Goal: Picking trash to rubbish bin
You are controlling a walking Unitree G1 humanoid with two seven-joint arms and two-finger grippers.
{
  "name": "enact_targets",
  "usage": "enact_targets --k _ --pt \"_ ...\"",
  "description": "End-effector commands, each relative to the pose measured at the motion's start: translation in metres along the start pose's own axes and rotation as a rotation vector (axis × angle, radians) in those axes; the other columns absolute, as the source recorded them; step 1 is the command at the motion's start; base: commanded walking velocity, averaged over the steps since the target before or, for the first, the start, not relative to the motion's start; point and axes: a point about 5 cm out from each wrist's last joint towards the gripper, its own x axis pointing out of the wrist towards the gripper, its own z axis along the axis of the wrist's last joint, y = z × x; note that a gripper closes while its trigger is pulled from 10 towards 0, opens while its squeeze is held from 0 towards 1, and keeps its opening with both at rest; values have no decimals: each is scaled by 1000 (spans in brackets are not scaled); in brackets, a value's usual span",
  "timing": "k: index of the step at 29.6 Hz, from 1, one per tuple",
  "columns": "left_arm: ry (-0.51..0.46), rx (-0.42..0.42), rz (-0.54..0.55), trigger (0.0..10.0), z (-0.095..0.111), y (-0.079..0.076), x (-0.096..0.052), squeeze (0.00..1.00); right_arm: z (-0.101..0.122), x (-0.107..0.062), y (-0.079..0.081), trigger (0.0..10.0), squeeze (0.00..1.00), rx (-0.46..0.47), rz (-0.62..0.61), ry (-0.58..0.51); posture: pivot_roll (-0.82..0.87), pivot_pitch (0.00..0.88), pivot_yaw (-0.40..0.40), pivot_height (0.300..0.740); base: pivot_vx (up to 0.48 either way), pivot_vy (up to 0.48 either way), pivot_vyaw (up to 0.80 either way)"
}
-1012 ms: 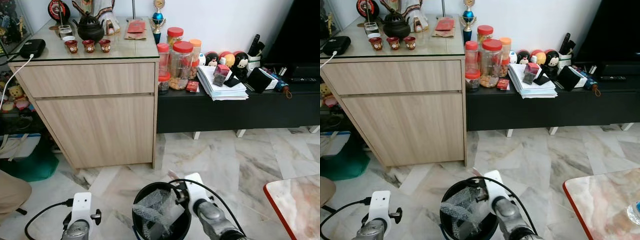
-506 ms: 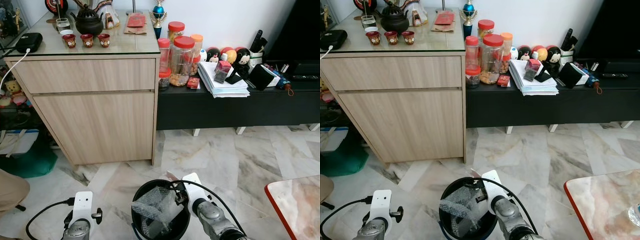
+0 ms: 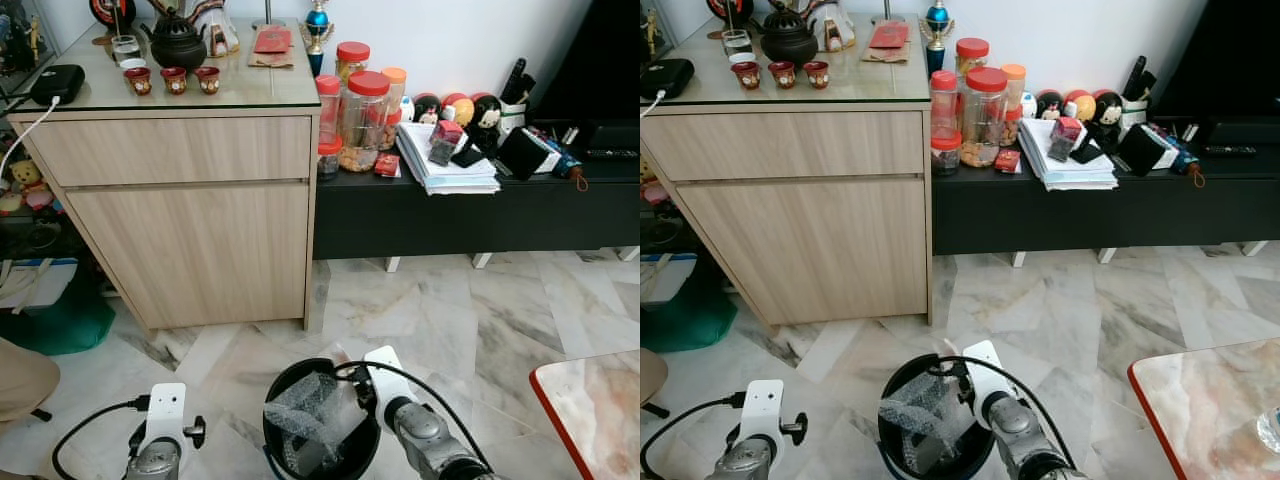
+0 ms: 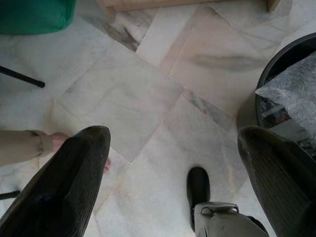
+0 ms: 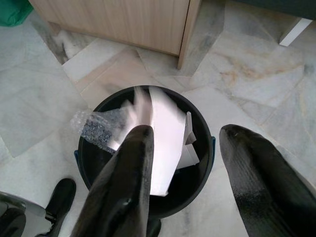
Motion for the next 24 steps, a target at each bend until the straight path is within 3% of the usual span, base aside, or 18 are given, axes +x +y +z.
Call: enact_targets --k 1,6,7,8,9,23,24 --pt "-2 -3 -7 10000 1 -2 0 0 -1 0 -1 10000 1000 5 -5 -3 106 71 -79 740 0 0 0" --pt "-3 -3 -7 10000 1 -2 0 0 0 0 -1 10000 1000 6 -5 -7 106 70 -79 740 0 0 0" --pt "-3 -3 -7 10000 2 -2 0 0 0 0 -1 10000 592 5 0 -7 106 70 -79 740 0 0 0" --pt "-3 -3 -7 10000 2 -1 0 0 0 0 0 10000 592 4 4 -8 106 70 -79 740 0 0 0" --pt "-3 -3 -6 10000 1 -1 0 0 0 0 0 10000 0 2 7 -8 106 70 -79 740 0 0 0" --pt "16 -16 10 10000 -3 1 0 0 -25 -8 -11 10000 0 51 -51 71 98 65 -76 740 0 0 0" --pt "25 -24 13 10000 -5 2 -1 0 -37 -12 -15 10000 0 85 -73 101 95 65 -73 740 0 0 0"
